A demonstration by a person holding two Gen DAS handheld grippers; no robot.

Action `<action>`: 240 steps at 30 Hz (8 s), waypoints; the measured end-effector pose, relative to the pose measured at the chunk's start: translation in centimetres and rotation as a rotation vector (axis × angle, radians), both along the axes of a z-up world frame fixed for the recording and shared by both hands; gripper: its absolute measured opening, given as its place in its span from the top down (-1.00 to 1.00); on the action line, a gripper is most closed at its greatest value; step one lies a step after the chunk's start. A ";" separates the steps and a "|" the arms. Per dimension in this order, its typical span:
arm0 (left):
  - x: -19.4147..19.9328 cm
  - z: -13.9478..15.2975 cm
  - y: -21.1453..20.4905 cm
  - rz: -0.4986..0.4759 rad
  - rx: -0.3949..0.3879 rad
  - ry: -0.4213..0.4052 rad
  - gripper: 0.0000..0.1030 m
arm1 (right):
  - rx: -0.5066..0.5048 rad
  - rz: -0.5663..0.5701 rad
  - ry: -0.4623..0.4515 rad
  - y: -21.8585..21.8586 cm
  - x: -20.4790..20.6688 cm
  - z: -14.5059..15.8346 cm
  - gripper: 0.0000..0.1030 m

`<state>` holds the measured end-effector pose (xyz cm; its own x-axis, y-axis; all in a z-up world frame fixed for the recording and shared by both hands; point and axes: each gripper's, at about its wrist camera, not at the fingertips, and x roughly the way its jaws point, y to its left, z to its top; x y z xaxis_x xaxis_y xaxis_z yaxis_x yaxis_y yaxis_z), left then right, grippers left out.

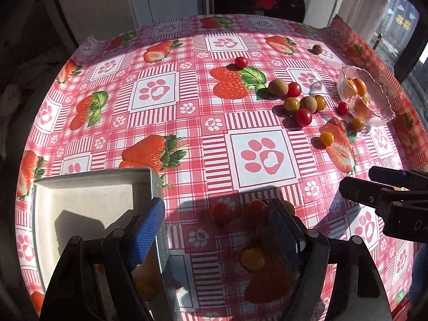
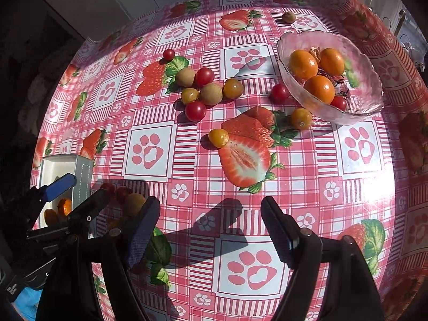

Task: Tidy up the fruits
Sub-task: 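Move both tools back over the remaining fruit on the table, then grasp a yellow cherry tomato with the right tool while the left grasps a red one, then carry both cherry tomatoes over the white tray and open both tools, then move both tools back to the fruit beside the tray, then grasp a kiwi with the right tool while the left grasps a yellow cherry tomato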

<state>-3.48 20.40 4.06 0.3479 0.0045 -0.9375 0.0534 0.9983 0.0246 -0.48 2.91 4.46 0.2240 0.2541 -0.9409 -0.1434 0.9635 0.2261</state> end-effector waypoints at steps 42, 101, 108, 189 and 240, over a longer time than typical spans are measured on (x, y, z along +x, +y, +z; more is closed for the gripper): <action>-0.1 -1.6 0.8 -0.056 0.040 0.015 -0.55 | -0.093 0.130 -0.085 2.8 4.3 -2.2 -0.26; -0.7 -2.3 1.0 0.026 -0.094 0.023 0.57 | 0.109 0.044 0.035 0.3 -4.3 0.8 0.64; -1.2 -0.2 1.2 0.036 -0.132 -0.010 0.57 | 0.118 0.042 0.025 0.3 -4.6 1.4 0.64; -7.0 3.6 11.8 0.218 0.076 -0.034 -0.77 | 0.117 0.199 0.018 13.3 -3.8 2.2 -0.55; -4.1 -2.2 -2.8 -0.063 -0.053 0.070 0.50 | 0.095 0.162 0.039 2.8 -1.5 -1.8 0.41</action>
